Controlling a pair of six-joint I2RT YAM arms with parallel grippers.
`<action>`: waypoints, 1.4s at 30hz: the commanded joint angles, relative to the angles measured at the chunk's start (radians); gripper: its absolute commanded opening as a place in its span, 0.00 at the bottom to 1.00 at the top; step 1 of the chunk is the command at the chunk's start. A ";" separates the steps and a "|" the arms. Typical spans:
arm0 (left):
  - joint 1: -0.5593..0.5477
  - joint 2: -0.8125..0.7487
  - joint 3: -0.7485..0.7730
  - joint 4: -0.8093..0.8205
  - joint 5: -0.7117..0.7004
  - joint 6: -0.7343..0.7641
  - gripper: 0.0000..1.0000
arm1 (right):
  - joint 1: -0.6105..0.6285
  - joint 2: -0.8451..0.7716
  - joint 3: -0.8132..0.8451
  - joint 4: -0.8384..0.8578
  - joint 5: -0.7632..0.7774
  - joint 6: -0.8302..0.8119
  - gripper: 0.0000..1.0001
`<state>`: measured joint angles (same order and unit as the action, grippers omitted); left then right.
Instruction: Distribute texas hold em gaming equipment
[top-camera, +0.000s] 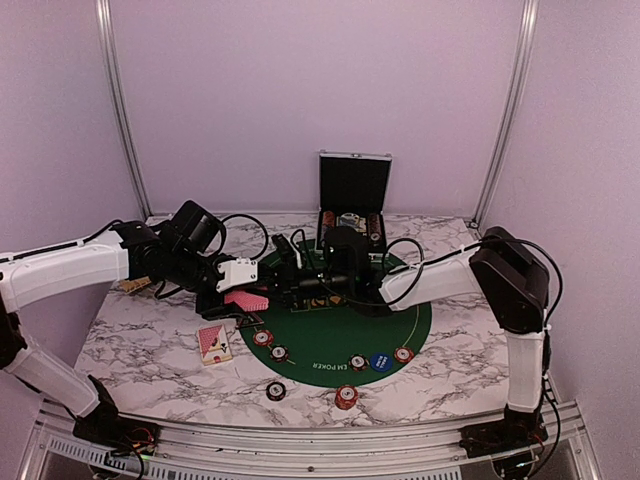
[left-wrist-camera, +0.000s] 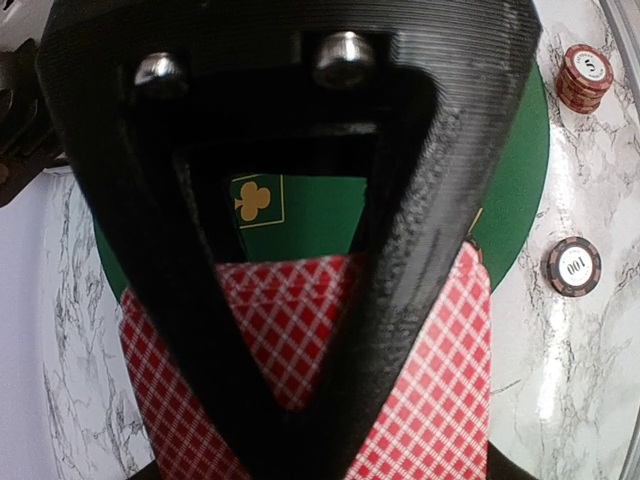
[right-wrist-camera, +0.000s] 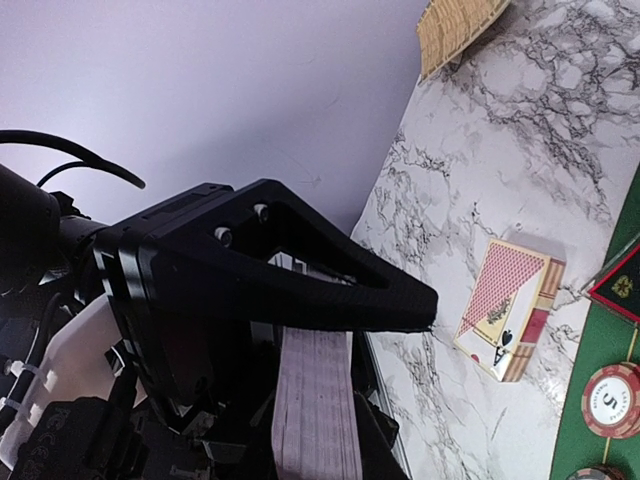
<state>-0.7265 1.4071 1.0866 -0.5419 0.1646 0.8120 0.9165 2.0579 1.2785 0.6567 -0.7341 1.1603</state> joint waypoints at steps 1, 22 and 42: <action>-0.003 0.000 0.034 0.012 -0.016 0.015 0.58 | 0.010 0.006 0.037 -0.025 -0.016 -0.021 0.05; -0.002 0.000 0.038 0.031 -0.022 -0.018 0.43 | 0.030 0.099 0.053 0.233 -0.065 0.169 0.28; -0.011 -0.009 0.047 0.000 -0.028 0.017 0.93 | 0.036 0.079 0.074 0.101 -0.019 0.106 0.00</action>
<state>-0.7330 1.4033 1.0992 -0.5232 0.1299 0.8204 0.9417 2.1506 1.2991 0.7860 -0.7731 1.3067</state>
